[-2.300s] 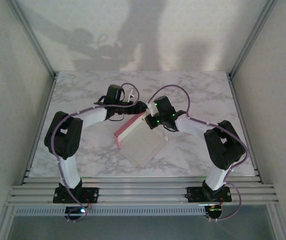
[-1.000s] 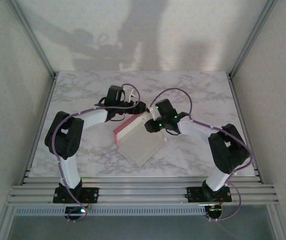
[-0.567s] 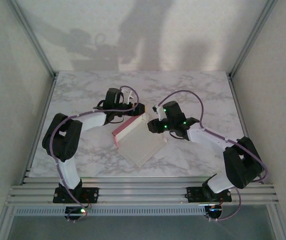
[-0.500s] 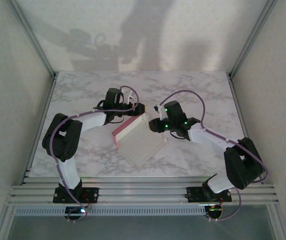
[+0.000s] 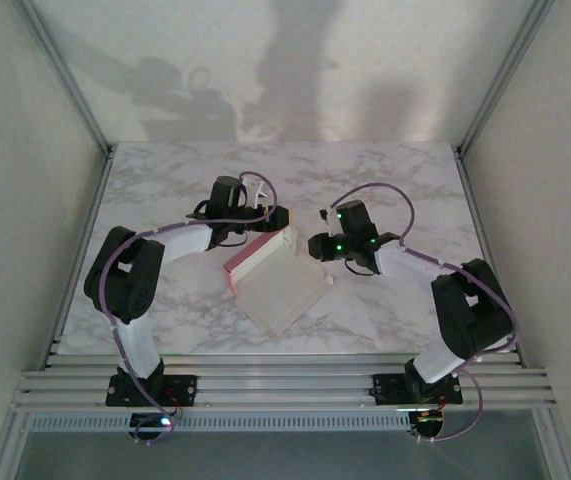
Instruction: Fold the paper box
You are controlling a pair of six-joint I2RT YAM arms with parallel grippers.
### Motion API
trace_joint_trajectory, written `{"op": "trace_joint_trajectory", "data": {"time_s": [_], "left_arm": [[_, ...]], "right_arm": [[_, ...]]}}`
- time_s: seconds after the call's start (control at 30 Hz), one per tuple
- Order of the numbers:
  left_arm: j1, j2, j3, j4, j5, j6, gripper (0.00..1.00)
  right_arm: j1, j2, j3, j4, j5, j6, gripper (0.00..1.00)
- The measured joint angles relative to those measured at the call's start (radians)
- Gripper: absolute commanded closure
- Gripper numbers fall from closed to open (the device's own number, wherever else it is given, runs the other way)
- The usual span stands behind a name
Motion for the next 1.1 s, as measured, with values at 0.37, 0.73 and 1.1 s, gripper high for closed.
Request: {"op": "trace_joint_trajectory", "data": {"time_s": [0.37,0.73,1.1], "left_arm": [[0.000,0.000,-0.009,0.018,0.000,-0.008,0.31],[0.000,0.000,-0.011,0.020,0.001,-0.019,0.31],[0.000,0.000,-0.013,0.024,0.005,-0.026,0.31]], "right_arm": [[0.000,0.081,0.024,0.062,-0.078,-0.018,0.71],[0.009,0.127,0.066,0.096,-0.114,-0.022,0.69],[0.040,0.144,0.093,0.097,-0.102,-0.029,0.62]]}}
